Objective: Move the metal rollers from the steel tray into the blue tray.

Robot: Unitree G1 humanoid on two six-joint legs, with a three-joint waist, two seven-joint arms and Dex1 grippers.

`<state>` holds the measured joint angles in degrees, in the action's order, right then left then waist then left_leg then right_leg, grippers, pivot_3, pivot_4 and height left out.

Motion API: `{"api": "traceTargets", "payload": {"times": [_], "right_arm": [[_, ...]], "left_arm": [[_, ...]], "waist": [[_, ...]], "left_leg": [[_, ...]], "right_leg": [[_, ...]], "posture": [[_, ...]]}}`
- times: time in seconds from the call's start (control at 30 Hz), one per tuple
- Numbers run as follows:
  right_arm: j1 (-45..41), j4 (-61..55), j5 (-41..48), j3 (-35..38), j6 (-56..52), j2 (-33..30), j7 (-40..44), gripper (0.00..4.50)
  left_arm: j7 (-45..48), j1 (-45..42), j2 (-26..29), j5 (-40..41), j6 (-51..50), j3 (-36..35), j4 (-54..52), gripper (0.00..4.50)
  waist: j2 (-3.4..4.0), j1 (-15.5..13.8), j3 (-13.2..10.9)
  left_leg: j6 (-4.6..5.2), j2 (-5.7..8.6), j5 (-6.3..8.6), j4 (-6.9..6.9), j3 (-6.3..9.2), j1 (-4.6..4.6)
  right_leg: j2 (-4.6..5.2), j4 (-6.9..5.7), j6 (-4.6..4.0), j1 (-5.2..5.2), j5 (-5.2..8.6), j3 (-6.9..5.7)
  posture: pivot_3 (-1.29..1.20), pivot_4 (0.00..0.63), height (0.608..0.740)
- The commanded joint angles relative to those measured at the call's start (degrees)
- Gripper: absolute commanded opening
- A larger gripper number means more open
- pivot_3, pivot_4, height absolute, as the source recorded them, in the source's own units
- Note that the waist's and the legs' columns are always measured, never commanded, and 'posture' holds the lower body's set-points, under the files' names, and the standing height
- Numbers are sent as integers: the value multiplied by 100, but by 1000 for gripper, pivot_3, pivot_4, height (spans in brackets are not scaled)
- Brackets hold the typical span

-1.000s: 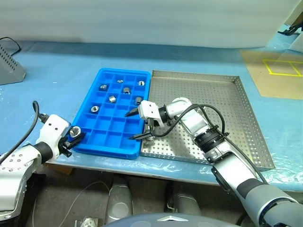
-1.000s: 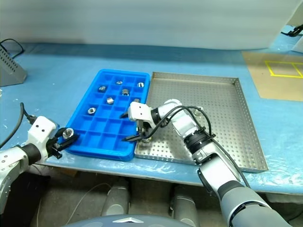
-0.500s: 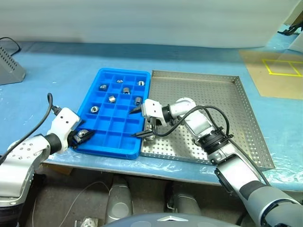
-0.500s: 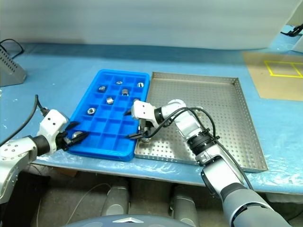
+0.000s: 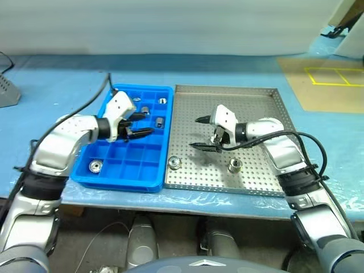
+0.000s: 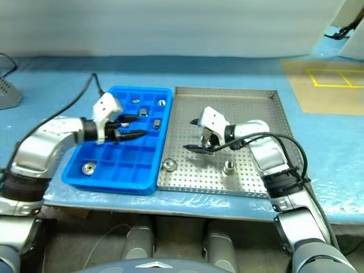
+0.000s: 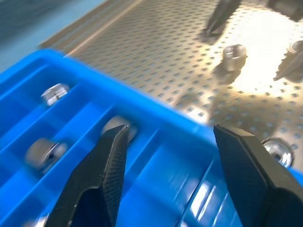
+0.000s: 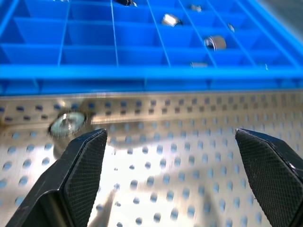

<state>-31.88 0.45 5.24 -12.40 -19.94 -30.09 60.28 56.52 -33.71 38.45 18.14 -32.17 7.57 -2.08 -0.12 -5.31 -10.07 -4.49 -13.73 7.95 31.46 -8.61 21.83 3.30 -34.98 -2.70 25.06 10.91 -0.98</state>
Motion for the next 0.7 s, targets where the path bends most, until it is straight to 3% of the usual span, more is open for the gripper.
{"api": "traceTargets", "payload": {"times": [0.03,0.3,0.43,0.7], "right_arm": [[503,-1039,120,426,-471,-249,-417,4500],[1659,-2436,194,1211,-1366,-562,-1316,4500],[1943,-2909,293,1385,-1647,-584,-1571,4500],[2266,-3261,367,1385,-1868,-588,-1939,4500]], "left_arm": [[470,-598,-499,-325,636,621,800,3020],[912,-1657,-1854,-934,1756,1245,2872,3020],[858,-2132,-2230,-1290,2214,1273,4017,3020],[109,-2761,-2872,-1928,3153,1154,5716,3020]], "waist": [[2,78,1],[1,519,1],[1,699,2],[2,792,2]], "left_leg": [[0,0,0,0,-2,0],[26,8,15,17,-22,-6],[56,8,34,53,-24,2],[119,35,72,130,-24,11]], "right_leg": [[-2,2,0,0,0,3],[-8,19,22,-9,-13,40],[-20,21,70,-14,-7,59],[-4,39,105,-32,-24,81]], "posture": [[-259,150,740],[-451,150,740],[-518,150,740],[-548,150,740]]}}
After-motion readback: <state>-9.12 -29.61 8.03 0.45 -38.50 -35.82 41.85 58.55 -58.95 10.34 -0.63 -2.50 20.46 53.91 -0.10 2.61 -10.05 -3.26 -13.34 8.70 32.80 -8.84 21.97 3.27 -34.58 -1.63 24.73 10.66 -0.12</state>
